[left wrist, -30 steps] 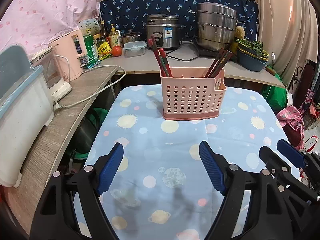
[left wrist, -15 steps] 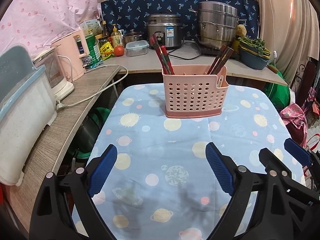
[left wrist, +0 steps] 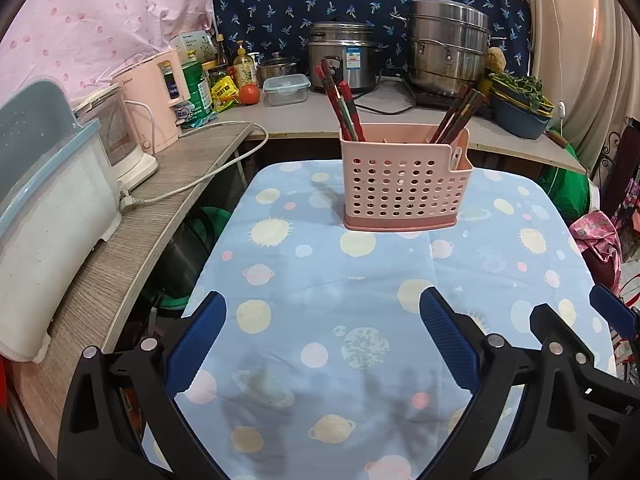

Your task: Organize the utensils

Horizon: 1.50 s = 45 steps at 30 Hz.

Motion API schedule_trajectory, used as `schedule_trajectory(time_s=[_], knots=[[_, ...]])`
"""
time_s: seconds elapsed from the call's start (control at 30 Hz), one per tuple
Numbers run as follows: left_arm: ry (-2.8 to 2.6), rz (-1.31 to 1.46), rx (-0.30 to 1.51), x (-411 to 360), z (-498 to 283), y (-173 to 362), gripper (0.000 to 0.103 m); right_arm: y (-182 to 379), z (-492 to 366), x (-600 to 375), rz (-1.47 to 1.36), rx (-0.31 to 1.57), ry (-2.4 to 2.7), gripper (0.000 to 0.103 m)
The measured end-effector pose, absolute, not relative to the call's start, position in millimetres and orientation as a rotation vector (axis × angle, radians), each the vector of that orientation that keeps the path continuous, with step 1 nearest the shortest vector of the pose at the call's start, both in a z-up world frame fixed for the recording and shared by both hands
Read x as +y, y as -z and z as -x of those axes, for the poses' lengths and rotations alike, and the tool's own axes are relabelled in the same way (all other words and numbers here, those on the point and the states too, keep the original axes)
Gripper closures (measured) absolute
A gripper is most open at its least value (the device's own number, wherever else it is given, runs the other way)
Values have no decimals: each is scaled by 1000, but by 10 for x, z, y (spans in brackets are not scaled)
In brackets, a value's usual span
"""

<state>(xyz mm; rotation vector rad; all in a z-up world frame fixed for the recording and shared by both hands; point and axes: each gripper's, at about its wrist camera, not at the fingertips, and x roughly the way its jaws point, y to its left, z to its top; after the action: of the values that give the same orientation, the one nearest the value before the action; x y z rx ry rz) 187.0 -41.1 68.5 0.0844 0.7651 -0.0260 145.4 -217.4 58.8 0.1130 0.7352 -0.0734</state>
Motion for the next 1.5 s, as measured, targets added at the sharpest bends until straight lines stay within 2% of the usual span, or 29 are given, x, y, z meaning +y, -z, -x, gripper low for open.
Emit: schedule_trajectory(time_s=[0.07, 0.23, 0.4, 1.5], knots=[[20, -88, 764, -407, -1867, -685, 9, -577, -1455, -2193, -122, 741, 73, 19], [18, -89, 763, -398, -1866, -682, 8, -545, -1445, -2192, -113, 745, 76, 18], [7, -108, 757, -389, -1858, -670, 7, -524, -1442, -2221, -115, 743, 87, 6], [-3, -80, 801, -286, -1967, -532, 7, -423, -1503, -2306, -124, 771, 115, 7]])
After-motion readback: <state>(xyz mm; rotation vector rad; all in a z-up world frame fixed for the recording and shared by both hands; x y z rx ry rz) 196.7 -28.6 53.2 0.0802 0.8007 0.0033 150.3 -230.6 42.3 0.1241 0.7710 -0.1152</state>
